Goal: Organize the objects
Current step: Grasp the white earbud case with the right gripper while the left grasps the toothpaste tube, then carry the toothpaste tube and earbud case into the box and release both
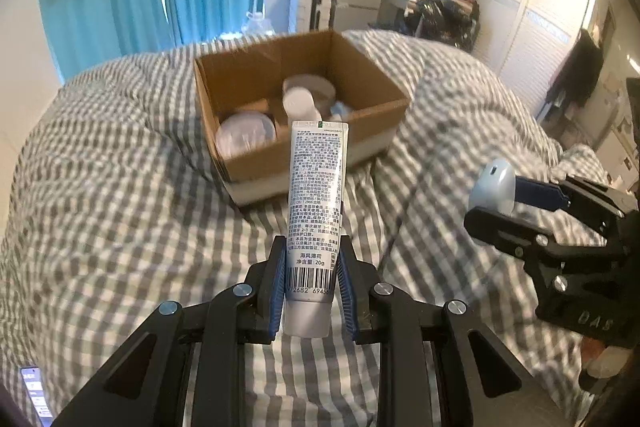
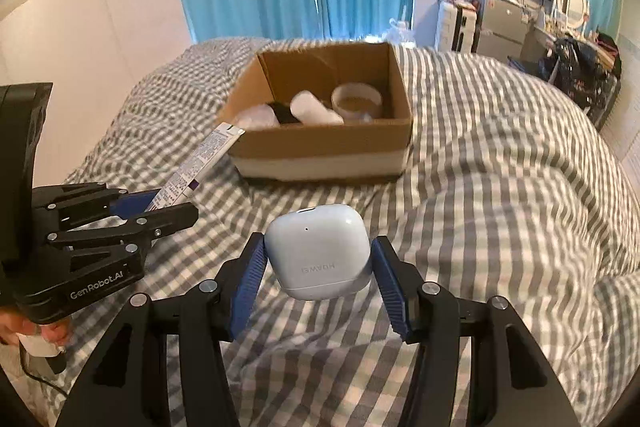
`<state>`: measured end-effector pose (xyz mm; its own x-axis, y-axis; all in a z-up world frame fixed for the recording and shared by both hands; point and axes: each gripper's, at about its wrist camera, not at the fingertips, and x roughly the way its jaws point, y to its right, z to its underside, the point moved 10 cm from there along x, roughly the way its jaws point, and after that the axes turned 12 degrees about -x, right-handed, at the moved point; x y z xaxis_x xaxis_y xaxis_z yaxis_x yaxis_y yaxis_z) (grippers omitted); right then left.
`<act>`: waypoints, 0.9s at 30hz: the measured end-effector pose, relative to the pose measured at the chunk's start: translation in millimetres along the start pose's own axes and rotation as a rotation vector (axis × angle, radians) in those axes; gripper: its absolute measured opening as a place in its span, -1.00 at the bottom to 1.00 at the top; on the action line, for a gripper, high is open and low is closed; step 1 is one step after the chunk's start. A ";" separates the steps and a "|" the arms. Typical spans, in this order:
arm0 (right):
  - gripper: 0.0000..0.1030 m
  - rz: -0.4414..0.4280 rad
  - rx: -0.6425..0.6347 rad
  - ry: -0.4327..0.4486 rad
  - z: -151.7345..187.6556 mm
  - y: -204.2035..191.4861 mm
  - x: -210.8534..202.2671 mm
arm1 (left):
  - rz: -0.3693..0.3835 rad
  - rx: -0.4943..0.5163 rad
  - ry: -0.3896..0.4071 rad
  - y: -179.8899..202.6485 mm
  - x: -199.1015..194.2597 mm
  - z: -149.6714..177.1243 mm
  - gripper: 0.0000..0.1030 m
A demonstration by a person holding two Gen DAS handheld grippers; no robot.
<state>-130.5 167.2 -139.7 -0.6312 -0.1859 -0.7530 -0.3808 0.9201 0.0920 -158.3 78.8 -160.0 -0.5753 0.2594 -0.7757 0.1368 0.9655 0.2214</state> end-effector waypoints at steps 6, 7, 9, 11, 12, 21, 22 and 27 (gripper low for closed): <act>0.04 0.034 -0.052 0.045 -43.6 6.3 -8.4 | 0.015 -0.022 0.064 0.9 -8.0 -44.2 -0.53; 0.04 0.039 -0.058 0.051 -50.6 8.9 -8.3 | 0.018 -0.024 0.071 0.8 -8.5 -51.5 -0.53; 0.04 0.053 -0.067 0.072 -70.0 14.1 -8.2 | 0.019 -0.032 0.089 -0.3 -8.5 -67.1 -0.53; 0.04 0.059 -0.072 0.092 -87.3 18.8 -6.9 | 0.017 -0.037 0.109 -1.9 -7.6 -86.0 -0.53; 0.04 0.064 -0.074 0.101 -97.2 21.9 -5.3 | 0.016 -0.040 0.118 -2.3 -6.7 -93.5 -0.53; 0.04 0.101 -0.090 0.119 -159.3 47.3 35.3 | 0.003 -0.042 0.132 -11.4 30.3 -147.1 -0.53; 0.04 0.101 -0.087 0.117 -163.0 50.6 41.0 | -0.005 -0.041 0.129 -13.9 38.3 -151.8 -0.53; 0.04 0.092 -0.068 0.102 -183.1 67.9 79.4 | -0.017 -0.079 0.100 -24.5 72.7 -167.5 -0.53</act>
<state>-330.2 151.8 -73.9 -0.7294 -0.1391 -0.6698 -0.3607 0.9101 0.2038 -338.5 70.4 -122.8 -0.6555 0.2354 -0.7176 0.0648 0.9642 0.2571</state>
